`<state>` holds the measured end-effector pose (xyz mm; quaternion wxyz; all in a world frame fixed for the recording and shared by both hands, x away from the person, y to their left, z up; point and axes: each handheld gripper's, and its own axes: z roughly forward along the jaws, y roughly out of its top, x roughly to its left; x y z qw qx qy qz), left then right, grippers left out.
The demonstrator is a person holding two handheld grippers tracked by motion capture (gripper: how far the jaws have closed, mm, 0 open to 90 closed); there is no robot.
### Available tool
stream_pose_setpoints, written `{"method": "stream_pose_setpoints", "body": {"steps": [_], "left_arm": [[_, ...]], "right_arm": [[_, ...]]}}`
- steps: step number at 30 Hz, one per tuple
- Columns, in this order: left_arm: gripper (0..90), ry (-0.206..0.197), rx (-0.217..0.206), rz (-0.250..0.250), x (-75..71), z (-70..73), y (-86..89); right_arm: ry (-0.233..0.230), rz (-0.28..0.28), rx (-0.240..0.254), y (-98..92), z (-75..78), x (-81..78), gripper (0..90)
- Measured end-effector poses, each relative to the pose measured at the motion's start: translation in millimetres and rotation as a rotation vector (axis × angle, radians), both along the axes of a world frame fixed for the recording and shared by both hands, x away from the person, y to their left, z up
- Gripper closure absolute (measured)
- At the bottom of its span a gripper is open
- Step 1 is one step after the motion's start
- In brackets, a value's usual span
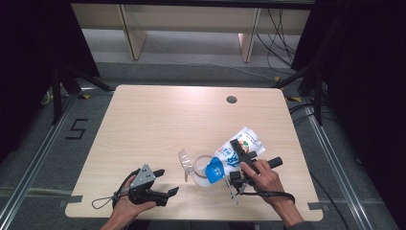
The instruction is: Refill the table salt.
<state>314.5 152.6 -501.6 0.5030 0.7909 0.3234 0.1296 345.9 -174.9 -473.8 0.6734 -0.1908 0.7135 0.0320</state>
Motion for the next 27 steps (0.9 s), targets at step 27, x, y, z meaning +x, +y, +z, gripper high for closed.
{"method": "stream_pose_setpoints", "body": {"steps": [27], "left_arm": [[16.4, 0.001, 0.0, 0.002, -0.1, 0.0, 0.0]], "right_arm": [[-0.004, -0.011, 0.005, -0.2, 0.5, -1.3, 57.6]]}}
